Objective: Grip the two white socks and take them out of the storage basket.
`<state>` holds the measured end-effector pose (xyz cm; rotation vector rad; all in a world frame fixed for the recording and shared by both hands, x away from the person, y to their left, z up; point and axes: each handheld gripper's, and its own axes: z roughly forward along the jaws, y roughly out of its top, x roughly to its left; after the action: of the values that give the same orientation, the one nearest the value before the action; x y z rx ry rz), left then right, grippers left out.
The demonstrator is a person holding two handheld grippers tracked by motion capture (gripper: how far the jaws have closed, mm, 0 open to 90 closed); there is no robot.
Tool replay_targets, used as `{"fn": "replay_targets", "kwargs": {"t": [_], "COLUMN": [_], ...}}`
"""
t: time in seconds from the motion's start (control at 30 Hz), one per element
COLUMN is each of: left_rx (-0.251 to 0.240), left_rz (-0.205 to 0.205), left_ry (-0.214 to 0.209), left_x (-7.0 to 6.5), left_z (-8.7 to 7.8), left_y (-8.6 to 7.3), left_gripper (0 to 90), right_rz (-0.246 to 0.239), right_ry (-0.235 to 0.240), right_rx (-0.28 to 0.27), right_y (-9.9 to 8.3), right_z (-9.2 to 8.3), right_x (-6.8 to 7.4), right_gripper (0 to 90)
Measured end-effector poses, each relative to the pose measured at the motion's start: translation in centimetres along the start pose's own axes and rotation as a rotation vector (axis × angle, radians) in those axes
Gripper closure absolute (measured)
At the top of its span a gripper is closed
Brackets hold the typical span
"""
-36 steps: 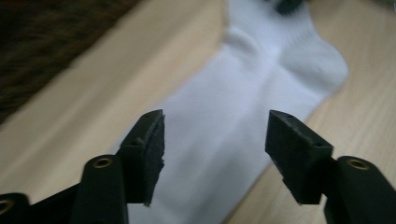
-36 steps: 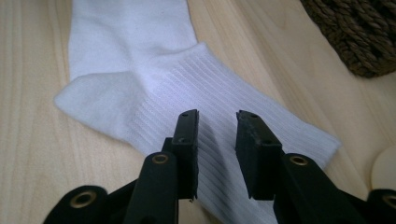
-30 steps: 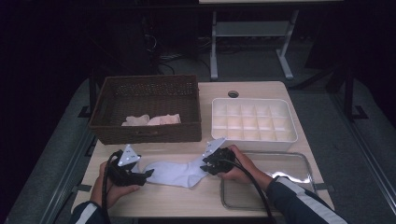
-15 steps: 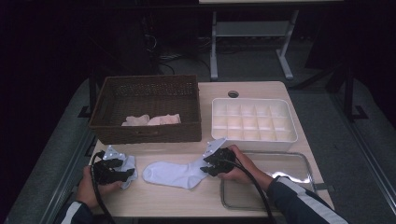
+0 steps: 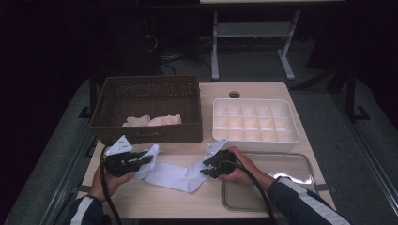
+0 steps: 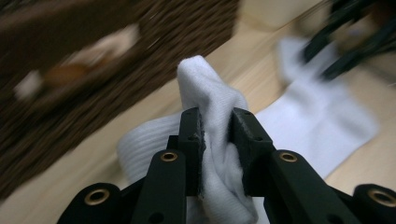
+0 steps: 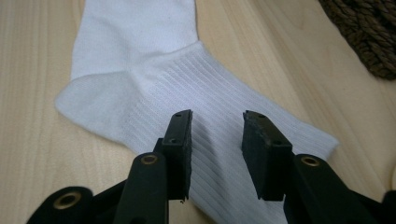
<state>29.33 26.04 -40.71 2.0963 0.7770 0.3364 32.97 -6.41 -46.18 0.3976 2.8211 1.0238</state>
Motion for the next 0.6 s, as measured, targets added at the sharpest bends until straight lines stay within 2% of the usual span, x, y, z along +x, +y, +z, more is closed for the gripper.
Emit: {"fn": "replay_targets", "kwargs": {"t": [0.07, 0.1, 0.17, 0.23, 0.27, 0.33, 0.4, 0.43, 0.47, 0.57, 0.6], "left_rx": [0.005, 0.014, 0.026, 0.042, 0.058, 0.081, 0.102, 0.1, 0.088, 0.055, 0.052], "left_rz": [0.03, 0.05, 0.069, 0.076, 0.085, 0.081, 0.072, 0.067, 0.063, 0.055, 0.058], "left_ry": [-0.029, -0.057, -0.083, -0.123, -0.122, -0.128, -0.092, -0.082, -0.074, -0.045, -0.036], "left_x": [-0.8, -1.2, -1.8, -2.4, -2.7, -2.9, -2.9, -2.8, -2.7, -2.0, -1.7], "left_z": [1.1, 2.0, 3.4, 5.1, 5.8, 7.2, 8.0, 8.0, 7.7, 5.8, 5.1], "left_y": [1.0, 1.7, 2.5, 3.2, 3.5, 3.8, 3.9, 4.0, 4.0, 3.7, 3.5], "left_gripper": [72.7, 72.5, 71.6, 70.3, 68.5, 58.9, 40.3, 33.6, 30.5, 28.0, 28.1], "right_rz": [0.0, -0.004, -0.024, -0.016, -0.017, -0.022, -0.019, -0.021, -0.02, -0.013, -0.019], "right_ry": [0.005, 0.006, 0.009, 0.015, 0.022, 0.024, 0.026, 0.025, 0.022, 0.012, 0.0], "right_rx": [0.002, 0.003, -0.001, 0.007, 0.006, 0.004, 0.007, 0.008, 0.009, 0.007, -0.016], "right_y": [0.0, 0.0, 0.0, 0.0, 0.0, 0.0, -0.1, -0.1, -0.1, -0.1, 0.0], "right_z": [0.0, 0.0, 0.0, -0.1, -0.1, -0.1, -0.2, -0.3, -0.3, -0.6, -0.9], "right_x": [0.1, 0.2, 0.2, 0.4, 0.5, 0.4, 0.5, 0.5, 0.5, 0.6, 0.5], "right_gripper": [62.0, 62.0, 62.0, 62.0, 62.0, 62.0, 61.7, 60.8, 59.1, 57.6, 58.6]}}
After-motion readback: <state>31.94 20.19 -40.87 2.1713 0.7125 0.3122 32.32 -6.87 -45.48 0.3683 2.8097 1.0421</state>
